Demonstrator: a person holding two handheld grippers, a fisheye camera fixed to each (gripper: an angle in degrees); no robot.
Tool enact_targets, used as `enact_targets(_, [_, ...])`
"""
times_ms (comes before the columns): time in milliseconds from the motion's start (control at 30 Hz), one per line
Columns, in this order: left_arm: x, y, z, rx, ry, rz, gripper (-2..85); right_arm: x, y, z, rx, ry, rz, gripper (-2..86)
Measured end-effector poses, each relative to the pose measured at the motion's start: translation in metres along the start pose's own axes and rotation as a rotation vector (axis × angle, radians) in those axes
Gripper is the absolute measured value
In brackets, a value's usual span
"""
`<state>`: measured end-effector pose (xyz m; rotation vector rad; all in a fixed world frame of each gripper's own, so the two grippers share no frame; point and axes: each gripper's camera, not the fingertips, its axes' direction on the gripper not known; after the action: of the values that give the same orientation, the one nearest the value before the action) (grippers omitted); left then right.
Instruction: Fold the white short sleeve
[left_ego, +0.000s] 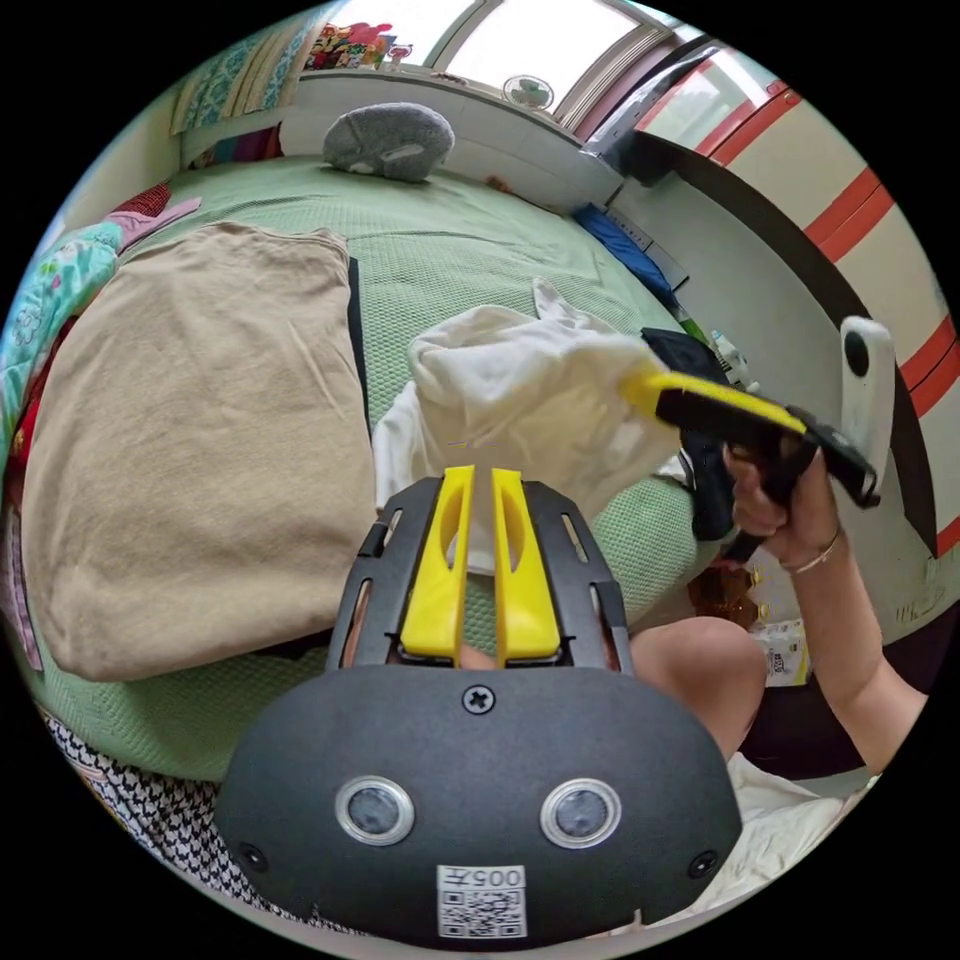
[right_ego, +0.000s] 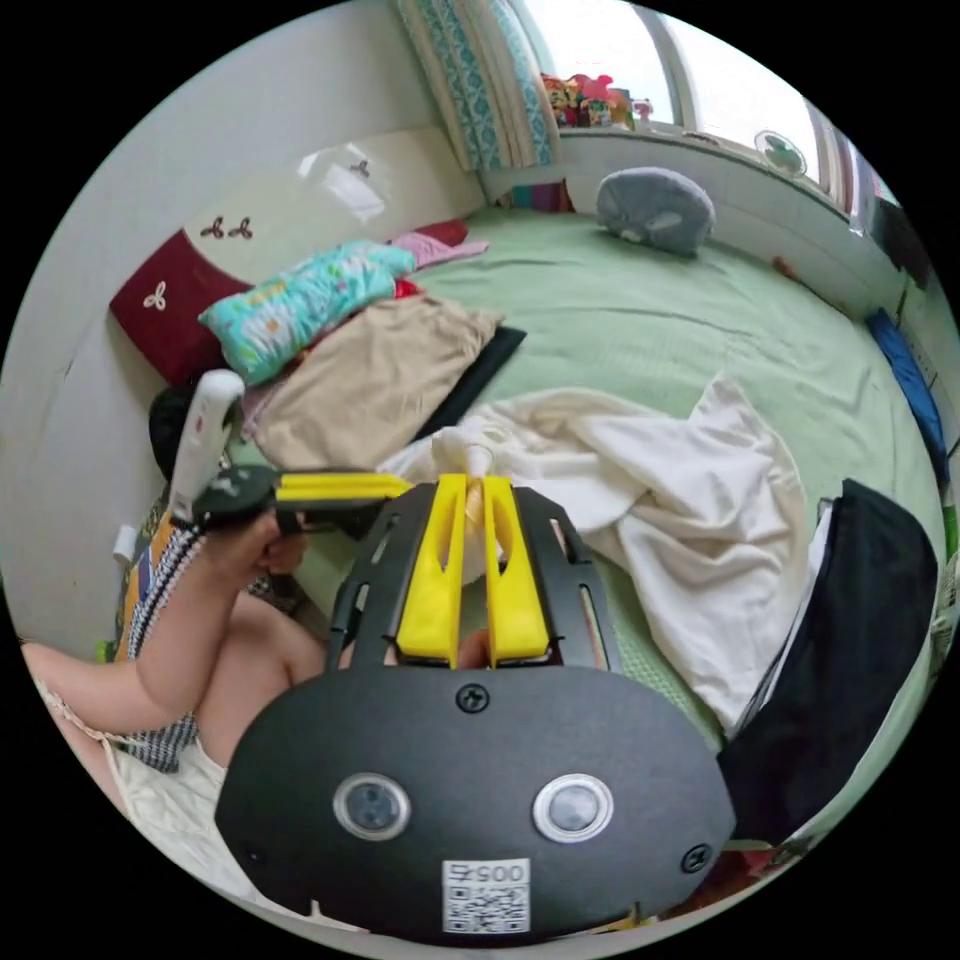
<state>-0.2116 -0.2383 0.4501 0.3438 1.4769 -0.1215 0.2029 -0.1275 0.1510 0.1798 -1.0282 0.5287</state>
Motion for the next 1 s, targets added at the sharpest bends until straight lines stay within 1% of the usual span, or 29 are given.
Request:
enact_targets(133, [0.003, 0.004, -0.003, 0.007, 0.013, 0.016, 5.7, -0.015, -0.059, -0.015, 0.085, -0.008, 0.014, -0.8])
enact_targets(200, [0.004, 0.006, -0.005, 0.009, 0.000, 0.016, 5.9, -0.025, -0.088, -0.019, 0.130, 0.032, 0.015, -0.6])
enact_targets(267, [0.006, 0.009, -0.008, 0.020, -0.015, 0.014, 6.3, -0.033, -0.128, -0.021, 0.196, 0.131, 0.048, 0.4])
enact_targets(367, [0.005, 0.013, -0.008, 0.007, -0.028, 0.011, 6.6, -0.027, -0.169, -0.013, 0.182, 0.220, 0.093, 3.3])
enact_targets(433, [0.005, 0.017, -0.009, -0.005, -0.038, 0.013, 6.8, -0.015, -0.180, -0.010, 0.182, 0.277, 0.128, 4.9])
enact_targets(500, [0.006, 0.020, -0.010, -0.009, -0.045, 0.016, 6.8, 0.000, -0.179, -0.006, 0.168, 0.261, 0.170, 6.7])
enact_targets(567, [0.006, 0.022, -0.011, -0.018, -0.050, 0.021, 6.9, 0.012, -0.161, 0.006, 0.107, 0.178, 0.143, 10.0])
enact_targets(633, [0.007, 0.023, -0.012, -0.020, -0.047, 0.021, 7.0, 0.014, -0.134, 0.016, 0.067, 0.163, 0.084, 11.2])
enact_targets(667, [0.007, 0.023, -0.013, -0.021, -0.047, 0.017, 7.2, 0.012, -0.111, 0.023, 0.034, 0.177, 0.035, 11.5])
enact_targets(767, [0.010, 0.025, -0.013, -0.008, -0.086, -0.014, 8.8, 0.012, -0.047, 0.044, -0.073, 0.193, -0.017, 12.1])
enact_targets(867, [0.012, 0.030, -0.014, 0.019, -0.183, -0.061, 13.0, 0.014, 0.007, 0.066, -0.147, 0.221, -0.020, 12.2])
enact_targets(1000, [0.012, 0.037, -0.016, 0.037, -0.210, -0.102, 13.8, 0.013, 0.048, 0.085, -0.176, 0.249, -0.003, 11.9])
